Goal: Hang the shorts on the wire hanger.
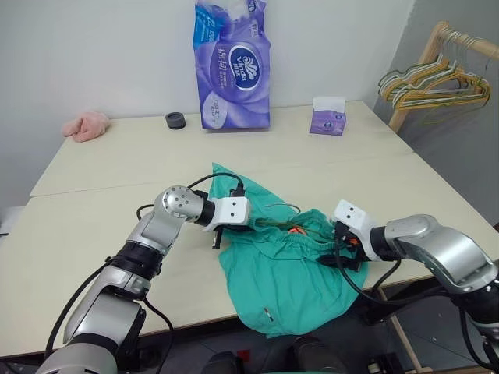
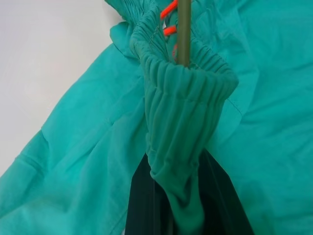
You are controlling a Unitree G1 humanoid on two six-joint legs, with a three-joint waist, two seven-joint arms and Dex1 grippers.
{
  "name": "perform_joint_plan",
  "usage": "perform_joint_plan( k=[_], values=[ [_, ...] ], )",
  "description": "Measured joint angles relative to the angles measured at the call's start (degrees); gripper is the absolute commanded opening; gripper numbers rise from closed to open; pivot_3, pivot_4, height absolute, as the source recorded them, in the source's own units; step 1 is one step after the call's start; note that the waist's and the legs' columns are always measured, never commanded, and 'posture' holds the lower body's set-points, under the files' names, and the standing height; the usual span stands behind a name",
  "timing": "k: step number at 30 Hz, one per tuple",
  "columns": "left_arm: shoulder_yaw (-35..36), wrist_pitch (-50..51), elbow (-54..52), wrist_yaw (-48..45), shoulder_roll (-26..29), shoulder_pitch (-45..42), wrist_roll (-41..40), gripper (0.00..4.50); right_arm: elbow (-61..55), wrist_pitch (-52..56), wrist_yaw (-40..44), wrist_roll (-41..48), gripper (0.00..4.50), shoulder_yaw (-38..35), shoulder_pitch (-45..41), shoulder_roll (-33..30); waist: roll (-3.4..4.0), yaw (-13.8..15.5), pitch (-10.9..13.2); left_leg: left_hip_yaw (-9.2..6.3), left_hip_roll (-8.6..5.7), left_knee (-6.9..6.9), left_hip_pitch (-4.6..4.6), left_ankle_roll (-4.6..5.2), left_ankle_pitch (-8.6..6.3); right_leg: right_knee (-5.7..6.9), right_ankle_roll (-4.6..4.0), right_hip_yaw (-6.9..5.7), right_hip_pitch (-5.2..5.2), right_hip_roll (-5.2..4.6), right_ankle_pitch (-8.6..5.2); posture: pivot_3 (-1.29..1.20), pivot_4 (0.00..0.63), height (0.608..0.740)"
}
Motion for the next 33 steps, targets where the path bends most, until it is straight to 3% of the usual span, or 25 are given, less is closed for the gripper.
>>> perform_joint_plan(
  k=[2,13,24,25,29,33],
  values=[
    [0.0,0.0,0.0,-0.1,0.2,0.0,0.0,0.00,1.0,-0.6,0.1,-0.9,3.71,1.2,-1.0,0.8,0.00,0.0,0.0,0.00,0.00,0.00,0.00,0.00,0.00,0.00,0.00,0.00,0.00,0.00,0.00,-0.19,0.032,0.740],
    [0.1,-0.1,0.0,-0.2,0.5,-0.1,0.0,0.00,2.3,-7.4,2.1,-8.4,0.03,6.0,-1.1,-1.3,0.00,0.0,0.0,-0.02,0.00,0.00,0.00,0.00,0.00,0.01,0.00,-0.03,-0.01,0.00,0.00,-0.19,0.031,0.740],
    [2.2,2.4,-0.1,-0.5,-0.4,0.4,-2.8,0.00,2.7,-9.4,3.5,-11.3,0.02,5.4,-1.0,-0.6,0.01,0.0,0.0,-0.03,0.00,0.01,0.00,-0.01,0.00,0.03,0.00,-0.02,-0.01,0.00,0.00,-0.20,0.029,0.740],
    [2.7,4.3,-0.3,-0.8,-0.6,0.6,-4.1,0.52,2.4,-9.3,3.6,-11.3,0.02,4.9,-1.0,-0.6,0.01,0.0,0.0,-0.03,0.00,0.01,0.00,-0.01,0.00,0.03,0.00,-0.03,-0.01,0.00,0.00,-0.20,0.029,0.740],
    [5.6,10.9,-3.5,-2.8,-1.4,0.9,-10.9,1.58,1.0,-8.5,3.9,-11.1,0.02,4.6,-1.0,0.0,0.01,-0.3,0.0,-0.05,0.00,0.01,-0.02,-0.01,0.00,0.04,0.00,-0.03,-0.02,0.00,0.00,-0.20,0.029,0.740],
    [6.8,12.3,-2.2,-2.9,-0.9,0.4,-12.6,2.83,-0.5,-7.9,4.2,-10.4,0.02,2.6,-0.8,-0.6,0.01,-0.4,0.0,-0.05,0.00,0.02,0.00,-0.01,0.00,0.05,0.00,-0.04,-0.01,0.00,0.00,-0.20,0.030,0.740]
  ],
)
